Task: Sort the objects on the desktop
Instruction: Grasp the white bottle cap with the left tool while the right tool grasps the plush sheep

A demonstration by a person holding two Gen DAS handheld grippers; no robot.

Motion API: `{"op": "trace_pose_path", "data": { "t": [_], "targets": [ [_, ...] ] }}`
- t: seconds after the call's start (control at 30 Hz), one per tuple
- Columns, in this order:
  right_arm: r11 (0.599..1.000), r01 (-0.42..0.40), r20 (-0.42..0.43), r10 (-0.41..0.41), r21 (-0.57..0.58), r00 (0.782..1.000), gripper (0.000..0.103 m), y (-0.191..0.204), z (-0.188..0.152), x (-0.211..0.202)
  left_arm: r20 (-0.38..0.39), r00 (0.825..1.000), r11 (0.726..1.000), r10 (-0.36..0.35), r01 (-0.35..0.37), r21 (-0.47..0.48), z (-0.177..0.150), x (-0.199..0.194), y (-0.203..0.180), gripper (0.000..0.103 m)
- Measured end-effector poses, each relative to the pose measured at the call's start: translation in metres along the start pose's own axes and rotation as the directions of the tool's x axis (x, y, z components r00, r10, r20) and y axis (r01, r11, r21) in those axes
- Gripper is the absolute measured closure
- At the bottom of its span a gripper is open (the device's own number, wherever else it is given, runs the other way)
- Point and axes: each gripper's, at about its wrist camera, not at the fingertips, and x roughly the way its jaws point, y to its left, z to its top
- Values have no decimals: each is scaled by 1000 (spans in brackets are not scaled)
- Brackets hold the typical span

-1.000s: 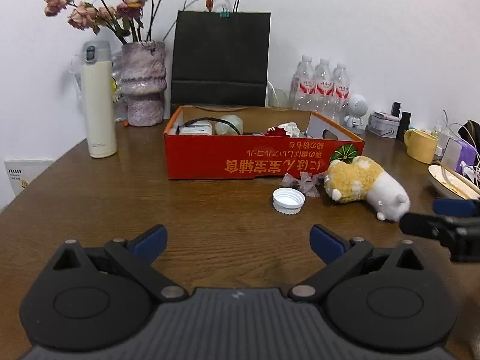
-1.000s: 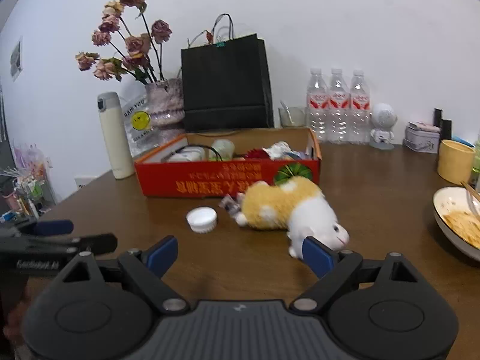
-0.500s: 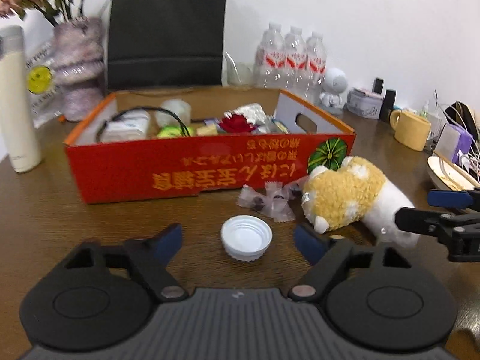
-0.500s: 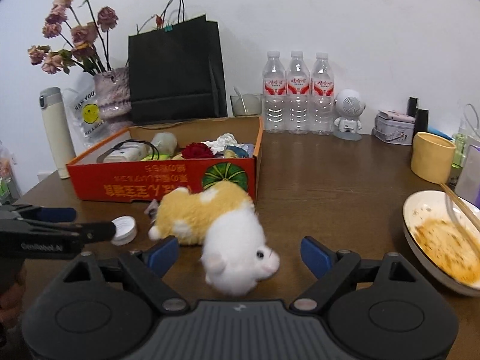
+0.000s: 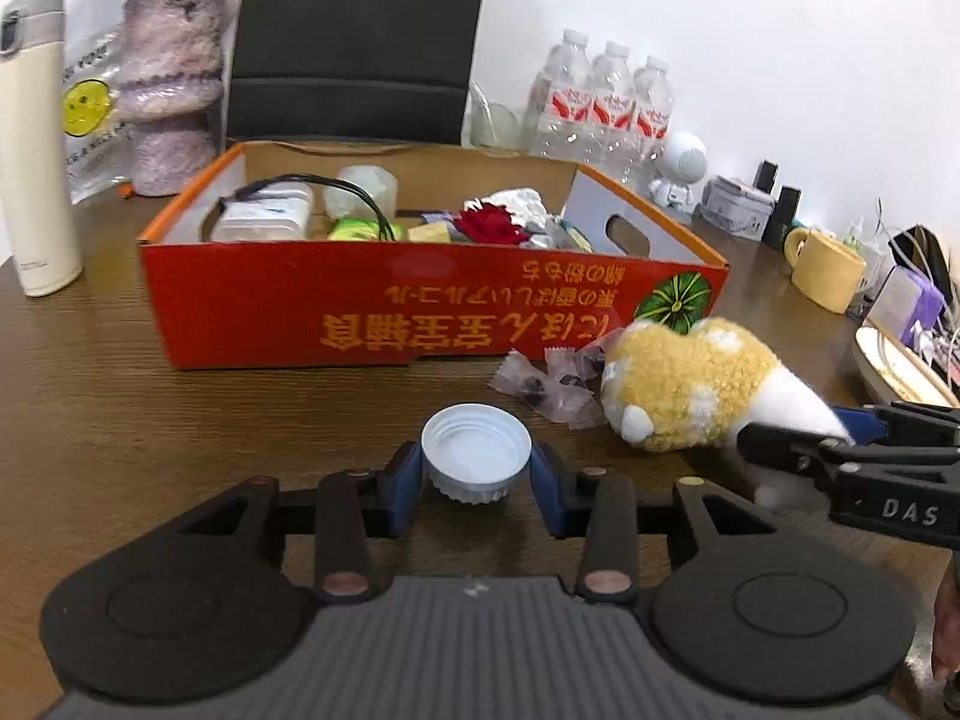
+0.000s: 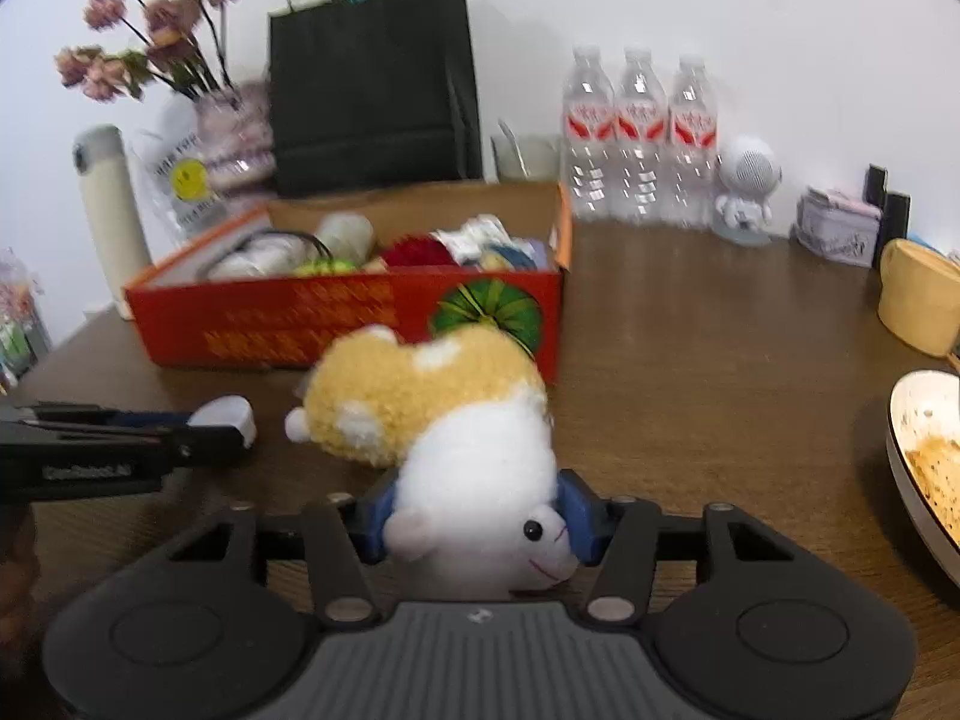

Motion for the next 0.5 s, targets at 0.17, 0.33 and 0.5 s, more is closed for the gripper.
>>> {"op": "trace_pose_path", "data": {
  "t": [0.17, 0.33, 0.5],
  "targets": [
    [1000, -17, 96, 15, 21, 995, 54, 10, 5, -41, 33, 999, 1000, 12, -11, -28, -4, -36, 11, 63],
    [998, -9, 166, 19, -60, 986, 100, 34, 12, -96, 64, 998, 999, 26, -23, -36, -13, -76, 24, 63],
    [997, 8, 135, 3, -81, 991, 78, 31, -16, -116, 78, 997, 999, 23, -20, -29, -31, -104, 28, 63]
  ]
}}
